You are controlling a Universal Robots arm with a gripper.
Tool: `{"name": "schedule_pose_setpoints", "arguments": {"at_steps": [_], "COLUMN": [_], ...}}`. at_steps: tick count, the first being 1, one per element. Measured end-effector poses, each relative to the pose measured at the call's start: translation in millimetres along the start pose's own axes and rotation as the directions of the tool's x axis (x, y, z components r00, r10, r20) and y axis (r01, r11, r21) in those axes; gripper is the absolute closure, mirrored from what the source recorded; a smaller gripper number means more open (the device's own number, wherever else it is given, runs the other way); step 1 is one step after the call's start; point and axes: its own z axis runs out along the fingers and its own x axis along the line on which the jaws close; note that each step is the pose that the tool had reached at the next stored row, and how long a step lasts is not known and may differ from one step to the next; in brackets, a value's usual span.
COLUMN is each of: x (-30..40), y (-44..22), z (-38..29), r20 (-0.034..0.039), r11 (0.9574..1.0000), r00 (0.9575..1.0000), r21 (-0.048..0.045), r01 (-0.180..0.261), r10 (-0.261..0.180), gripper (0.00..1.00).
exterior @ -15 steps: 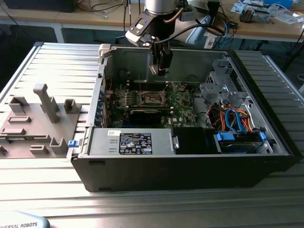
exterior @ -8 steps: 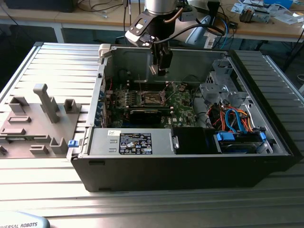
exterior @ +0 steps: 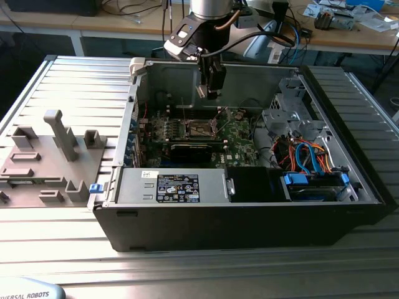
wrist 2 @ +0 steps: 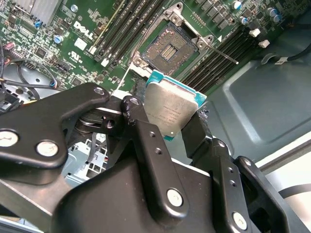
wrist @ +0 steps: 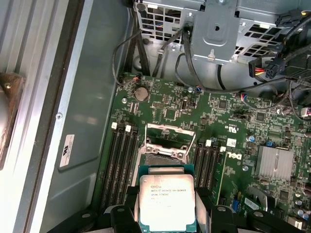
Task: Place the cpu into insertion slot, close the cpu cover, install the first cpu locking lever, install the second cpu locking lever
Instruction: 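Place the cpu into insertion slot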
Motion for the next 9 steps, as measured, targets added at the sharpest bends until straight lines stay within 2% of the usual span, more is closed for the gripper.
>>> {"name": "schedule_pose_setpoints", "arguments": {"at_steps": [9], "x": [0.0], "y": [0.0], "z": [0.1], "r20": [0.0008], "r11": [1.0000], "r00": [1.0000], "r21": [-0.0001], "r01": [-0.009], "r10": [0.009], "gripper": [0.46]}}
